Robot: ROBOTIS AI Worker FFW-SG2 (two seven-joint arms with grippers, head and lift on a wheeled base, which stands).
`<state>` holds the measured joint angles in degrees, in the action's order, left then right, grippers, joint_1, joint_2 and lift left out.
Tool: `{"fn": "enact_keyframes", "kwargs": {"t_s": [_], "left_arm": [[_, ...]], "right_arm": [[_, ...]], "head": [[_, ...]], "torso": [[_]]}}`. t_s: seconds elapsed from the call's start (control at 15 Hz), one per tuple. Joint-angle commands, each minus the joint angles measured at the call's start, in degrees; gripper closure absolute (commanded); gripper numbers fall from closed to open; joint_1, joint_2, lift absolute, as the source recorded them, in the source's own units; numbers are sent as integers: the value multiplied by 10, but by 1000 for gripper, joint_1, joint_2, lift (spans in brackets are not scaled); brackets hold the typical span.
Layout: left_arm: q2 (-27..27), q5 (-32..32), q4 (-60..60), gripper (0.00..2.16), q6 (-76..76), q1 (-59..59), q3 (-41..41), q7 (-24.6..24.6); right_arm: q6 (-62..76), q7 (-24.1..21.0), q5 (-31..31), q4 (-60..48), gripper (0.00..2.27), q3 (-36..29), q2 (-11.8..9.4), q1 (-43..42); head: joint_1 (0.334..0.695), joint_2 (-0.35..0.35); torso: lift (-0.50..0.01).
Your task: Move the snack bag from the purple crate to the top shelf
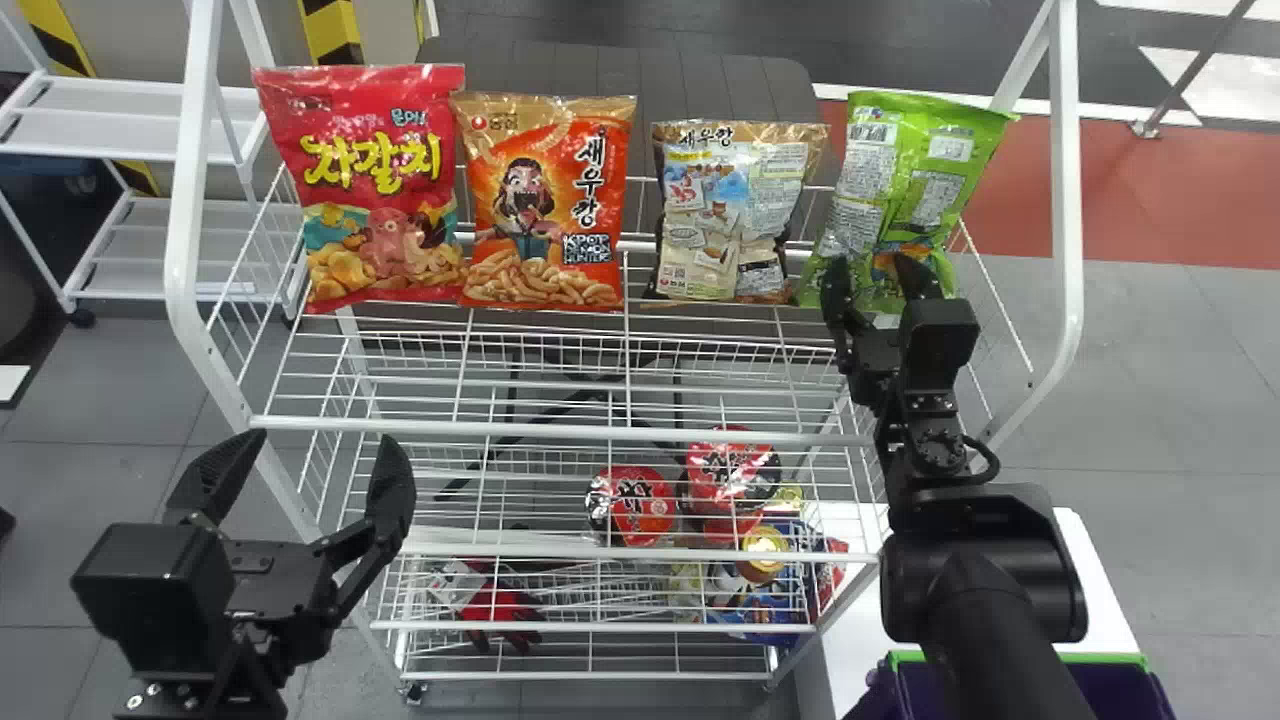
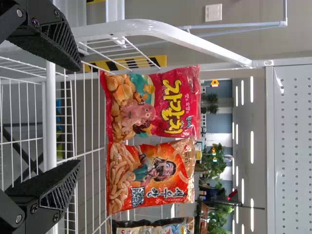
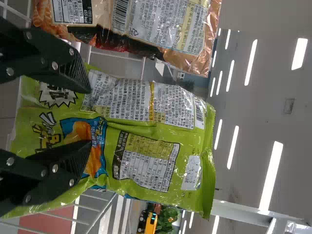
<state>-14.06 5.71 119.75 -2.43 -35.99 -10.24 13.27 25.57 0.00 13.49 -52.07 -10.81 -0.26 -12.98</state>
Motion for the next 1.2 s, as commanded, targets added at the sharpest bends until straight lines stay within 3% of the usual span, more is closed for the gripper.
{"fn": "enact_keyframes", "kwargs": {"t_s": [0.0,0.73,1.0,1.13], "left_arm": [[0,0,0,161,-2,1,-1,0],[0,0,2,161,-5,1,-2,1],[0,0,14,161,-12,-4,2,1],[-1,0,22,161,-14,-9,6,1]], "right_arm": [[8,0,-1,3,110,0,3,0],[79,0,-12,-16,110,-5,3,30],[66,3,-27,-117,110,26,3,88],[-9,10,-43,-219,110,51,3,140]], "head": [[695,-107],[695,-112],[695,-112],[695,-95]], "torso": [[0],[0],[0],[0]]}}
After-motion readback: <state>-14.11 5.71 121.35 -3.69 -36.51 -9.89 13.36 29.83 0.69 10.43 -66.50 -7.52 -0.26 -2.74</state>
